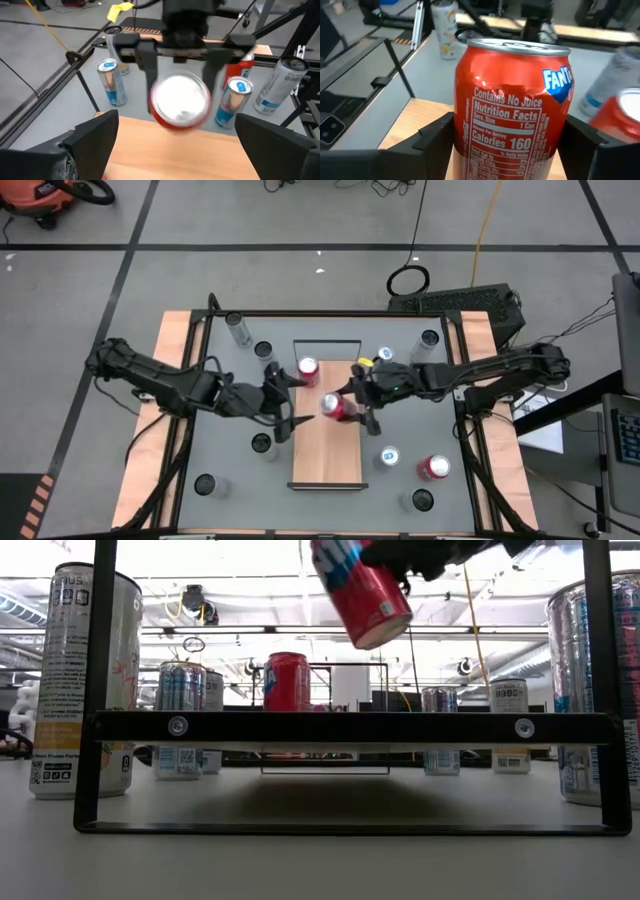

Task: Place canned beverage on shelf
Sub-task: Put the left red soda can aligned with the other red soda can on the shelf

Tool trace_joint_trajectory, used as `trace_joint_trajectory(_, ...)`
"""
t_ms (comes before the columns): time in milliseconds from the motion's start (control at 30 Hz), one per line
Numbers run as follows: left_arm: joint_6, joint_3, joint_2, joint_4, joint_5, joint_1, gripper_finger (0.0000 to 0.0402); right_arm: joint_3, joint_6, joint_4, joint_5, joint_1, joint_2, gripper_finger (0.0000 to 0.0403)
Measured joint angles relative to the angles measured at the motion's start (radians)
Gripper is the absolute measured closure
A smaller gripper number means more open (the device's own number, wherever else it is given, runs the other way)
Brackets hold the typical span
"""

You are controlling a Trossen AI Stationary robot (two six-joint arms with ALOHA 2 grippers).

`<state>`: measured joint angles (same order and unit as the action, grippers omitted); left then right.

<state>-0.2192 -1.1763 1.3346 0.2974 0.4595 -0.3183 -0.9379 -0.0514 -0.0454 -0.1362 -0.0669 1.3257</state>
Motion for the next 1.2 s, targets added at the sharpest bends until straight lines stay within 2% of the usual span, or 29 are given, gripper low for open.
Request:
trace_joint_trajectory(133, 0.017, 0.02, 0.0, 0.003, 0.032, -0.017, 0.0004, 0.139, 0.036, -0.146, 0.006, 0.022, -0.067, 0.0147)
trace_joint_trajectory(300, 0.038, 0.033, 0.001, 0.003, 0.087, -0.015, 0.0004, 0.311, 0.047, -0.457, 0.002, 0.034, -0.108, 0.0147)
trace_joint_trajectory(433, 0.051, 0.035, 0.001, 0.001, 0.11, -0.007, 0.0004, 0.429, 0.018, -0.698, 0.007, 0.042, -0.109, 0.0147)
trace_joint_trajectory(567, 0.078, 0.035, 0.001, -0.009, 0.156, 0.004, 0.0004, 0.489, -0.04, -0.854, 0.053, 0.064, -0.1, 0.0147)
trace_joint_trajectory(667, 0.111, 0.035, 0.001, -0.066, 0.21, 0.035, 0.0004, 0.498, -0.065, -0.904, 0.097, 0.098, -0.083, 0.0147)
trace_joint_trajectory(833, 0.176, 0.035, 0.001, -0.099, 0.159, 0.084, 0.0004, 0.5, -0.068, -0.938, 0.083, 0.159, -0.053, 0.0147)
trace_joint_trajectory(1100, 0.106, 0.036, 0.001, 0.011, 0.221, 0.097, 0.0004, 0.499, -0.029, -0.965, 0.025, 0.224, -0.011, 0.0147)
trace_joint_trajectory(1200, 0.096, 0.058, 0.002, -0.026, 0.239, 0.1, 0.0004, 0.499, -0.014, -0.973, 0.024, 0.23, 0.017, 0.0147)
